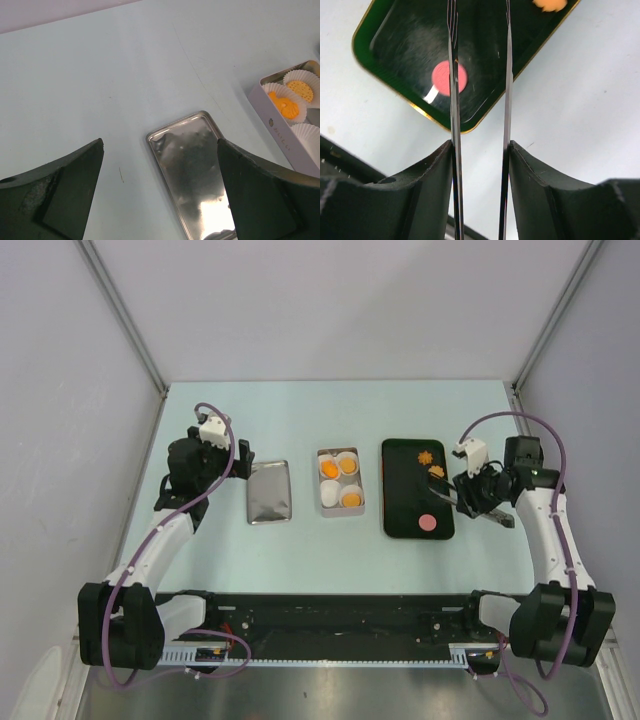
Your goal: Pack the cookies
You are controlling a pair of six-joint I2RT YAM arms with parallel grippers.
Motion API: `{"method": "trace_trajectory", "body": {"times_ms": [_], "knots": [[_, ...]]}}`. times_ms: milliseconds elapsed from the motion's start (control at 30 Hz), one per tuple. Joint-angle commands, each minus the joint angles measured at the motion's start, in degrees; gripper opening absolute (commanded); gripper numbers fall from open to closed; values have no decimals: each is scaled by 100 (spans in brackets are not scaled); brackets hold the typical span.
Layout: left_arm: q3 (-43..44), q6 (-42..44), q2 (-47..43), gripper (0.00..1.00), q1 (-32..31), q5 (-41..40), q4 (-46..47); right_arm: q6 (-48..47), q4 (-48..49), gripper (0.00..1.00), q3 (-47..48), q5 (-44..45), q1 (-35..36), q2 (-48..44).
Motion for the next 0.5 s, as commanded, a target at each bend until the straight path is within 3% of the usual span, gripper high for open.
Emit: {"method": "trace_trajectory", "body": {"times_ms": [0, 467], "knots": [[-31, 92, -84, 100, -30, 102, 206, -556, -934, 50, 31, -194, -10, -323], [-40, 118, -13, 100, -38, 93, 223, -1075, -1489, 52, -417, 166, 17, -930]]}}
